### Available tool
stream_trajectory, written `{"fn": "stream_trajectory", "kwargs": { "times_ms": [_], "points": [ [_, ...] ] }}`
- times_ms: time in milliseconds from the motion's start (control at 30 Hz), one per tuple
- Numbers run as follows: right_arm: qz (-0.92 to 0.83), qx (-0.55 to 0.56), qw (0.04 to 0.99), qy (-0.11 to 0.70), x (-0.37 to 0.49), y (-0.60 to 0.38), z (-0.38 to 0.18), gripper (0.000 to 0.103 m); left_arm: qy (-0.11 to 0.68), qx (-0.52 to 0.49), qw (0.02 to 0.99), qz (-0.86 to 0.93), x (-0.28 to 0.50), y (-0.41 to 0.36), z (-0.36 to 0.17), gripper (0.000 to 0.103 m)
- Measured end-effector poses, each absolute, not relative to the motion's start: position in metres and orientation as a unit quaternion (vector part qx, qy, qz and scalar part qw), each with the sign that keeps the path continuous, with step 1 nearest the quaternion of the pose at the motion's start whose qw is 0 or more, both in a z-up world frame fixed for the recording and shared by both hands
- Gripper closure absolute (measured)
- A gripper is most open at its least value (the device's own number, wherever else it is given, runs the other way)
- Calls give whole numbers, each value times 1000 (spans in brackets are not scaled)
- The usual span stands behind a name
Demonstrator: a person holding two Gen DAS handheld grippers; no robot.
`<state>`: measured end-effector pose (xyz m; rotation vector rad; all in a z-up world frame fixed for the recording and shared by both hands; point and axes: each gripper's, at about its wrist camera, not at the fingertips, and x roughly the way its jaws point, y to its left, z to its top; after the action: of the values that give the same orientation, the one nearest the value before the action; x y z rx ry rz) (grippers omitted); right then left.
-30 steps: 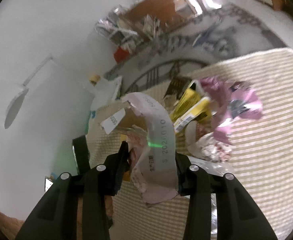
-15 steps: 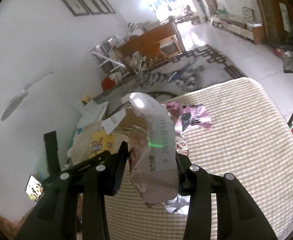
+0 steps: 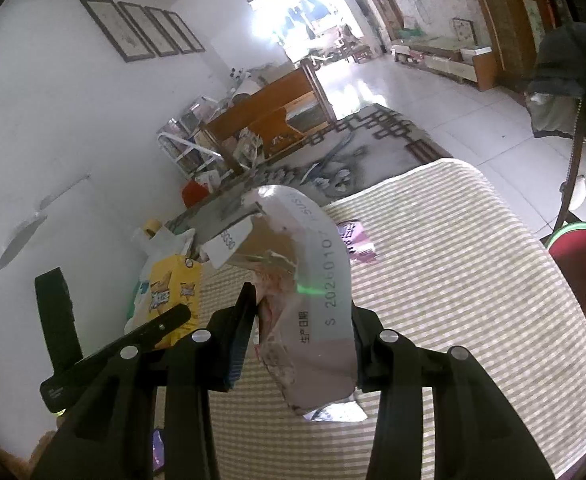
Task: Collect trash
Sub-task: 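Carry the yellow carton and crumpled paper toward the red bin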
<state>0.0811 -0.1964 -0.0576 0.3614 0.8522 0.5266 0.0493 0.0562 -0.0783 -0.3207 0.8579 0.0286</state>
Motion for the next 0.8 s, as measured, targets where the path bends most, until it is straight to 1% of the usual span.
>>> {"fn": "stream_trajectory", "kwargs": {
  "times_ms": [800],
  "points": [
    [232, 193, 865, 401, 86, -240, -62, 63, 415, -133, 900, 0, 52, 8, -70, 43]
  ]
}}
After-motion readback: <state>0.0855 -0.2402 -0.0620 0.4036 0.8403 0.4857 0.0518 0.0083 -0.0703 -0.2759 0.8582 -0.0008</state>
